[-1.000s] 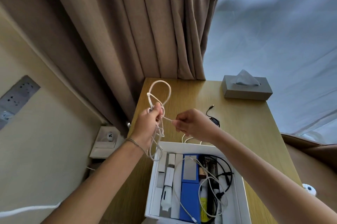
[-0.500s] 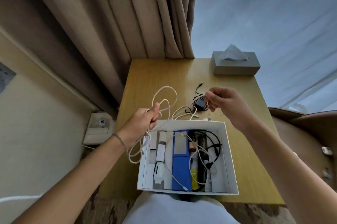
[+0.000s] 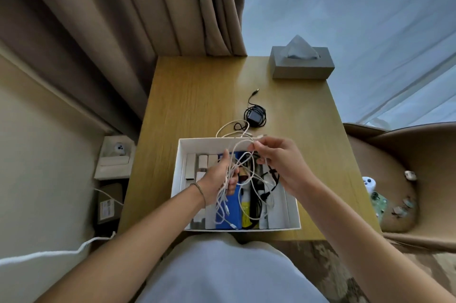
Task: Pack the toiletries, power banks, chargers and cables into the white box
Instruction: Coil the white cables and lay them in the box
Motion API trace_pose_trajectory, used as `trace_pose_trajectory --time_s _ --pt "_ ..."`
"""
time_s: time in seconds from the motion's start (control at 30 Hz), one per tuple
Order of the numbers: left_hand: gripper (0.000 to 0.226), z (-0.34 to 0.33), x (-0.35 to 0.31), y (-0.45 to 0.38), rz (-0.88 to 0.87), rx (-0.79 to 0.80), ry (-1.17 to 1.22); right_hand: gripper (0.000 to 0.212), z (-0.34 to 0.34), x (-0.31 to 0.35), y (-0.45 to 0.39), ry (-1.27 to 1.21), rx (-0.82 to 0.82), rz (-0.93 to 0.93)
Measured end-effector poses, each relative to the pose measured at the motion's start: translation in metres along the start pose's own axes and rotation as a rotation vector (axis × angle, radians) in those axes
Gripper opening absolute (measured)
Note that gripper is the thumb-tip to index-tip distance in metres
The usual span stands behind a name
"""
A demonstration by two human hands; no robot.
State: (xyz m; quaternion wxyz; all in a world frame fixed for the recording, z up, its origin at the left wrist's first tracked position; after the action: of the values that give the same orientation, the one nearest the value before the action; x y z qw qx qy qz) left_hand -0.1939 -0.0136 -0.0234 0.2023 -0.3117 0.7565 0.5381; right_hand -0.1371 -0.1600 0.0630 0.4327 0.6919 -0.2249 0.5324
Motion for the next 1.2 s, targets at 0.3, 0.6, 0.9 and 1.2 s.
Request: trace_pose_trajectory --time_s 0.3,0.6,0.9,1.2 --pt "0.057 0.023 0.021 -0.003 -0.069 -0.351 -0.573 0.011 0.015 -0.056 0.000 0.399 -0.064 -0.112" --pt "0.056 0.034 0.008 0.025 -0.113 -0.367 -1.169 0.025 0.009 -0.055 -0.010 1.411 -0.100 -0.078" --pt "0.026 0.029 -0.033 0.046 -0.441 -0.377 -1.201 0.031 0.007 -0.019 -0.020 1.597 0.021 -0.130" --pt "0.020 0.019 -0.093 0.021 -0.594 -0.366 -1.161 0.033 0.044 0.030 -0.066 1.275 -0.127 -0.014"
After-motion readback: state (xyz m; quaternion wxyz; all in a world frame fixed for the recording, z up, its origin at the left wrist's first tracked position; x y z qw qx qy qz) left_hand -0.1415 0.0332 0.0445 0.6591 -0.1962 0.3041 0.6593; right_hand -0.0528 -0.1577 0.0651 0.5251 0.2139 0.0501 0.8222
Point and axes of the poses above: each hand's wrist, its own y-axis away from the middle knuckle, its own z-axis out of the back of the hand, x = y × z, the point moved 3 cm from there along -y, towards the middle knuckle, and after that the axes turned 9 degrees about x, right-handed, at the moved point
